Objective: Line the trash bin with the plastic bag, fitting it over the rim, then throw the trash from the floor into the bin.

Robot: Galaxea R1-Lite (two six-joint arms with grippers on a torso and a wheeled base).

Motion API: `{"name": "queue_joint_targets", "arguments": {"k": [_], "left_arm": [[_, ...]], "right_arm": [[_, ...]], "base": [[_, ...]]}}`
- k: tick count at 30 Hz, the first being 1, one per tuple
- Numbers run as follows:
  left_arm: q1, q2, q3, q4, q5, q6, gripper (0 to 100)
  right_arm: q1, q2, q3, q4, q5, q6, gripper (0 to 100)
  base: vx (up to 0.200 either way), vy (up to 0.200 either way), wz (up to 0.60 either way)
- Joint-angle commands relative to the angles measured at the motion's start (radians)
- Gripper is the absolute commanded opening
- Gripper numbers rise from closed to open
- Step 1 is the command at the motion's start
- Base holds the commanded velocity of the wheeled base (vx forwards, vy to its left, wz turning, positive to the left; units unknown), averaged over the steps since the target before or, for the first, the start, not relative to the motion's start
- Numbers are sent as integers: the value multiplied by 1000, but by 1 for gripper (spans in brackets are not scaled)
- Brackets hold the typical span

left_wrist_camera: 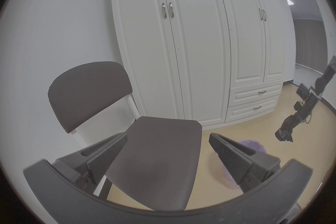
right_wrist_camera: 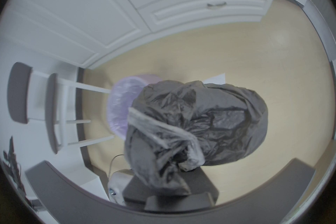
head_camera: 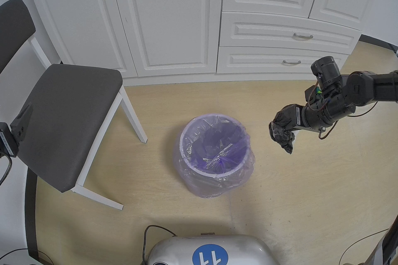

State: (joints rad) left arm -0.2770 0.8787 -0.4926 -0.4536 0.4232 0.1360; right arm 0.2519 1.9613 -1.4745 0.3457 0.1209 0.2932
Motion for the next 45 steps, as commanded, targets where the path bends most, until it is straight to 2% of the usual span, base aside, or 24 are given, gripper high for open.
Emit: {"name": "queue_joint_targets", "arguments": {"k": [1,8,14,17,20,23,28,31,36,40,45], "left_arm": [[2,-17,-3,0,0,4,100],[2,-20,-3,1,0,5,100],[2,-20,-3,1,0,5,100],[2,-20,-3,1,0,4,100],[2,-20,-4,0,0,4,100],[2,-20,-4,1,0,4,100],[2,-20,-3,0,0,4,100],[2,-18,-3,1,0,4,100],[4,-10,-6,3,-1,1,100],[6,-12,-9,4,-1,1,100],[6,-9,-8,6,-1,1,100]], "right_arm": [[161,-268,164,-80,-6,41,0],[279,-292,264,-220,-61,89,0],[360,-191,385,-496,-83,104,0],[386,-150,402,-561,-84,116,0],[423,-82,388,-614,-83,199,0],[440,-24,381,-653,-76,231,0],[429,94,370,-732,-69,265,0],[412,214,319,-804,-66,328,0],[375,324,275,-814,-4,373,0],[349,367,224,-814,3,412,0],[339,416,189,-814,8,417,0]], "base": [[0,0,0],[0,0,0],[0,0,0],[0,0,0],[0,0,0],[0,0,0],[0,0,0],[0,0,0],[0,0,0],[0,0,0],[0,0,0]]}}
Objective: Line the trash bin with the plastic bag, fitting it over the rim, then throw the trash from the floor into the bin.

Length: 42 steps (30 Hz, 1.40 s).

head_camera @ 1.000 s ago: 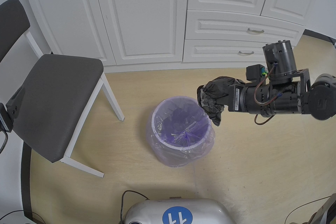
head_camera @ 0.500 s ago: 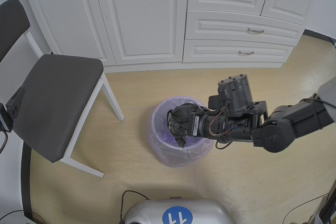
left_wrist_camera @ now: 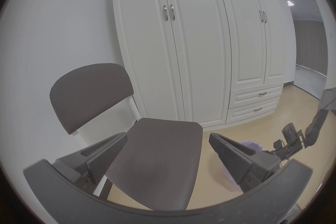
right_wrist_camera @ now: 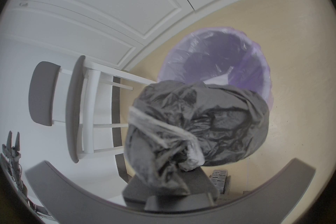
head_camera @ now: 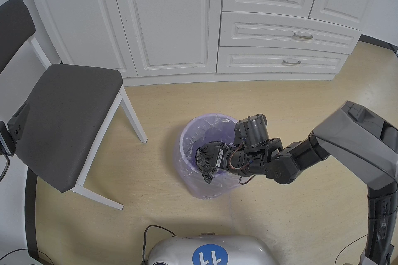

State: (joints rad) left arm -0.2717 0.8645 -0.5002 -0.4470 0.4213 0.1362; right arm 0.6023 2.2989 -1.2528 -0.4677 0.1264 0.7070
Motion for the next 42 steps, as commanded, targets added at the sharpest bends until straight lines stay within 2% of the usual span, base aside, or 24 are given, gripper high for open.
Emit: {"name": "queue_joint_targets", "arguments": {"k": [1,5,7,11,24,25,42], "left_arm": [[0,5,3,-1,1,0,100],[-1,7,5,-2,-1,2,100],[-1,10,6,-4,-1,2,100],[-1,11,8,-2,-1,2,100],[-1,8,8,-6,-1,2,100],[-1,8,8,-6,-1,2,100],[0,7,8,-7,1,2,100]], "right_arm": [[-15,86,-42,0,2,3,0],[-21,103,-59,-16,2,23,0],[-29,103,-66,-57,2,74,0],[-39,108,-71,-97,2,120,0],[-47,148,-102,-92,-8,138,0],[-47,148,-102,-92,-10,138,100],[-44,122,-86,-98,-11,131,100]], "base": [[0,0,0],[0,0,0],[0,0,0],[0,0,0],[0,0,0],[0,0,0],[0,0,0]]}}
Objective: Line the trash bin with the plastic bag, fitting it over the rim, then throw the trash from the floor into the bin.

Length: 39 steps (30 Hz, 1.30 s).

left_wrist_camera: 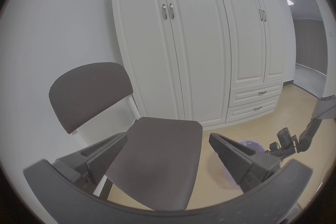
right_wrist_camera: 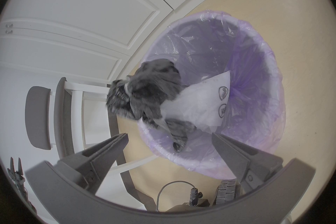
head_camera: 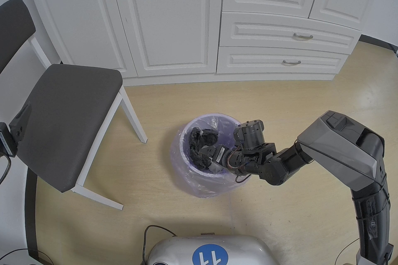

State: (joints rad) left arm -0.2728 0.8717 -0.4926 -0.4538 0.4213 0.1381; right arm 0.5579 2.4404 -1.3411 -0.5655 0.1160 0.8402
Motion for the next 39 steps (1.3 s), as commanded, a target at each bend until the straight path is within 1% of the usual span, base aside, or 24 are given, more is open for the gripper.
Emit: {"name": "queue_joint_targets", "arguments": {"k": [1,9,13,14,15,16,17,19,20,21,23,24,25,29,31,32,33,34,35,36,37,39], "left_arm": [[1,0,-1,0,1,0,100],[1,0,0,0,1,0,100],[0,-13,6,4,2,-2,100],[1,-23,11,4,2,0,100],[1,-37,14,3,2,0,100],[1,-37,14,3,2,0,100],[1,-65,15,14,1,-2,100],[1,-83,22,15,2,-3,100],[1,-89,26,15,2,-3,100],[1,-109,32,15,2,-2,100],[4,-134,34,15,2,0,100],[4,-134,34,15,2,0,100],[24,-138,29,9,1,2,100],[101,-161,11,0,2,11,100],[130,-201,0,0,1,37,100],[136,-212,-1,1,1,46,100],[159,-255,-4,4,-1,80,100],[162,-260,-6,4,-1,83,100],[187,-323,-6,15,-2,123,100],[187,-323,-6,15,-2,123,100],[195,-375,-3,21,-2,136,100],[195,-408,-3,32,-2,136,100]], "right_arm": [[-1,-34,7,-1,-1,-3,100],[-13,-175,74,-1,-1,-20,100],[-26,-376,217,-1,-6,-196,100],[-33,-437,260,-1,-19,-240,100],[-38,-494,296,-1,-36,-276,100],[-38,-494,296,-1,-36,-276,100],[-59,-623,382,-1,-85,-351,100],[-85,-742,459,-1,-125,-412,100],[-93,-781,485,-1,-137,-429,100],[-118,-860,540,-2,-162,-471,100],[-159,-989,625,-4,-190,-529,100],[-159,-989,625,-4,-190,-529,100],[-182,-1091,678,-4,-194,-563,100],[-197,-1301,761,-4,-194,-584,100],[-196,-1411,786,-2,-196,-604,100],[-197,-1436,789,-2,-196,-610,100],[-197,-1512,803,-2,-200,-636,100],[-197,-1519,804,-2,-202,-641,100],[-197,-1612,820,3,-231,-693,100],[-197,-1612,820,3,-231,-693,100],[-197,-1693,833,13,-271,-759,100],[-197,-1753,846,15,-300,-811,100]], "base": [[0,0,0],[0,0,0],[0,0,0],[0,0,0],[0,0,0],[0,0,0],[0,0,0],[0,0,0],[0,0,0],[0,0,0],[0,0,0],[0,0,0],[0,0,0],[0,0,0],[0,0,0],[0,0,0],[0,0,0],[0,0,0],[0,0,0],[0,0,0],[0,0,0],[0,0,0]]}}
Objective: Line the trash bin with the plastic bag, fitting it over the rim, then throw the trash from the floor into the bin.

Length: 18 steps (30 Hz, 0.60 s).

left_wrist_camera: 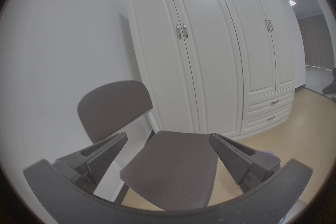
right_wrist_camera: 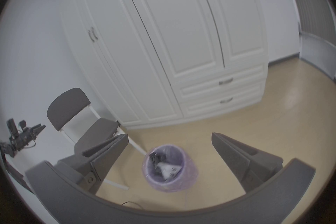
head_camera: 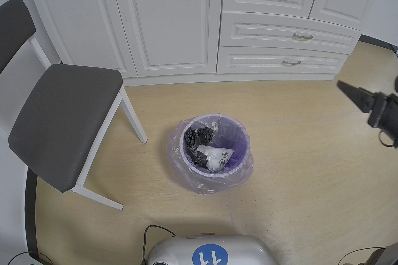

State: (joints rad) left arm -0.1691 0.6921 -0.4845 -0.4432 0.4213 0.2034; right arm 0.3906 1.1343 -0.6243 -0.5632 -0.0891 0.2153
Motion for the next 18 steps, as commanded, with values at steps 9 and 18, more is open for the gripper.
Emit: {"name": "queue_joint_targets", "arguments": {"k": [9,18], "left_arm": [[96,-349,-11,78,-2,60,100],[166,-460,26,115,-2,56,100]], "right_arm": [[-251,-740,250,12,-103,-287,100],[-342,-990,331,94,-103,-277,100]], "base": [[0,0,0],[0,0,0]]}}
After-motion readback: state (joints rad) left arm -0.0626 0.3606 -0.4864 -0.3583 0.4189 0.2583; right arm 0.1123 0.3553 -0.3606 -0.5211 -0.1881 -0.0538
